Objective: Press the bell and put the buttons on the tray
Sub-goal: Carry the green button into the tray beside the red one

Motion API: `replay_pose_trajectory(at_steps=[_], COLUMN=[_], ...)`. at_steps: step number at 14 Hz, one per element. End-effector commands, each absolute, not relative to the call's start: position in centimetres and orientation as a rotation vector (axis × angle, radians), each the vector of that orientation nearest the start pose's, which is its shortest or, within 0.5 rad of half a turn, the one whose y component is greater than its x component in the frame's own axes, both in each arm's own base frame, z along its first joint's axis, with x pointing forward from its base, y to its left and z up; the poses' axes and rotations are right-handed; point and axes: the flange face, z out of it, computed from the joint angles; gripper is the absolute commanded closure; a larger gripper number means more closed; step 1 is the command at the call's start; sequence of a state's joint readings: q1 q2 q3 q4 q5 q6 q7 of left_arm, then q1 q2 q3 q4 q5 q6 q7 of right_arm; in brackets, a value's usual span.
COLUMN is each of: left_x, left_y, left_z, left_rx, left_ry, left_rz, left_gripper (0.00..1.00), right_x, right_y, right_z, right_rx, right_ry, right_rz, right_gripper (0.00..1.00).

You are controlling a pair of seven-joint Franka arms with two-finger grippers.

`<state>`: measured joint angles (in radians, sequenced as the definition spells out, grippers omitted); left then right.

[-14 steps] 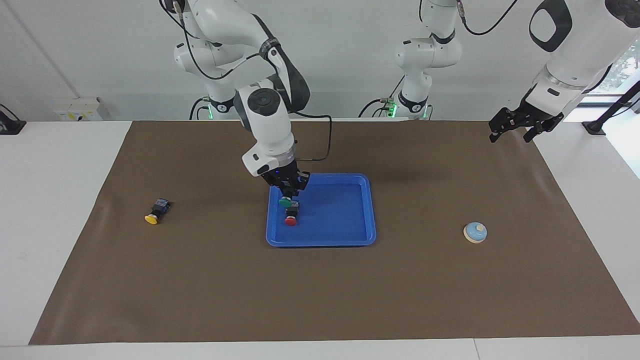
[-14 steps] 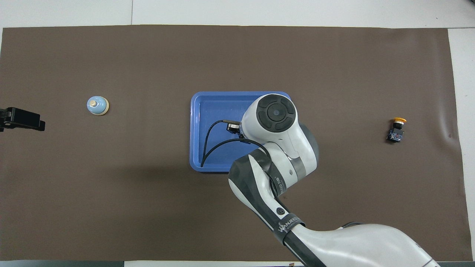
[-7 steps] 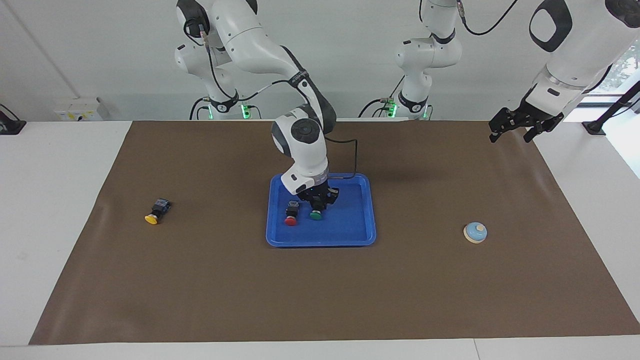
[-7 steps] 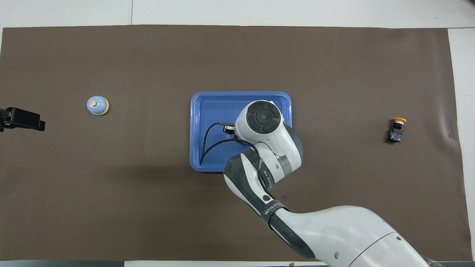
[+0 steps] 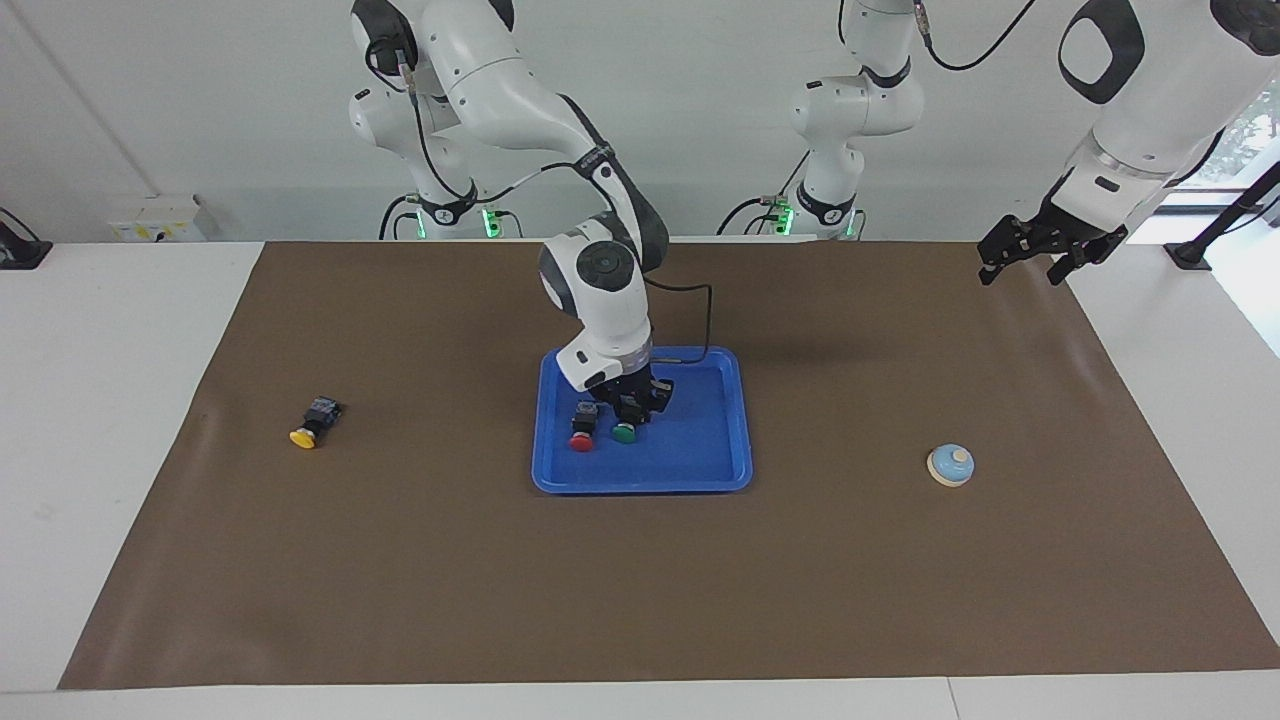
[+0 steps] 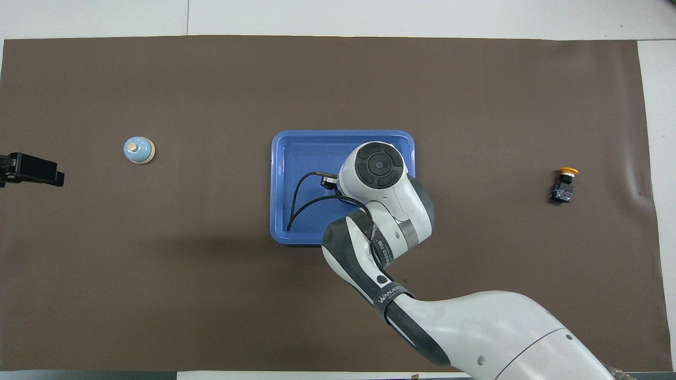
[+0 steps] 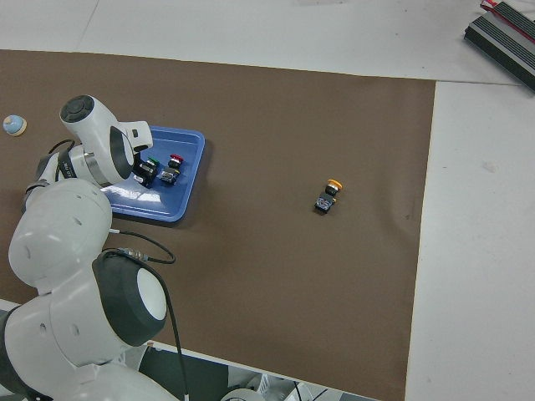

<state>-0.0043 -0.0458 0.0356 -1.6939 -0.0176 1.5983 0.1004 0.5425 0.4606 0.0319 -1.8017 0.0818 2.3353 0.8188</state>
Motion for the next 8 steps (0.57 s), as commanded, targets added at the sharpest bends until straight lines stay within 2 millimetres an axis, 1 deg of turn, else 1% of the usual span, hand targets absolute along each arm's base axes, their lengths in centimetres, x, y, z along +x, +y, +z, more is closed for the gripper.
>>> replay_pose_trajectory(at_steps=[1, 3, 4, 5, 6, 7, 8], left_x=[53.6, 53.6, 53.6, 53.6, 53.6, 53.7, 53.6], left_y=[1.7, 1.7, 1.7, 1.7, 1.7, 1.7, 1.7], left_z=[59.8, 59.8, 59.8, 59.8, 59.8, 59.8, 59.8], left_rx=[-3.158, -3.158, -3.158, -3.158, -3.158, -3.158, -3.158], left_ry=[0.123, 0.123, 0.123, 0.123, 0.123, 0.123, 0.123], left_rz=[0.083, 0.083, 0.083, 0.083, 0.083, 0.08, 0.083], left_gripper=[0.0, 0.0, 0.0, 0.0, 0.0, 0.0, 0.0], right_x=[55.9, 57.7, 58.1, 58.7, 59.0, 59.3, 59.8], right_y=[34.3, 30.2, 28.1, 25.5, 23.4, 21.5, 18.5], right_z=[33.6, 37.8, 39.4, 40.7, 41.6, 42.2, 42.4], right_rx=[-2.984, -2.976, -2.97, -2.971, -2.979, -2.99, -3.011], right_ry=[0.536, 0.62, 0.657, 0.698, 0.705, 0.717, 0.742], right_rz=[-0.003, 0.011, 0.011, 0.022, 0.039, 0.052, 0.065], right_gripper=[0.0, 0.0, 0.0, 0.0, 0.0, 0.0, 0.0])
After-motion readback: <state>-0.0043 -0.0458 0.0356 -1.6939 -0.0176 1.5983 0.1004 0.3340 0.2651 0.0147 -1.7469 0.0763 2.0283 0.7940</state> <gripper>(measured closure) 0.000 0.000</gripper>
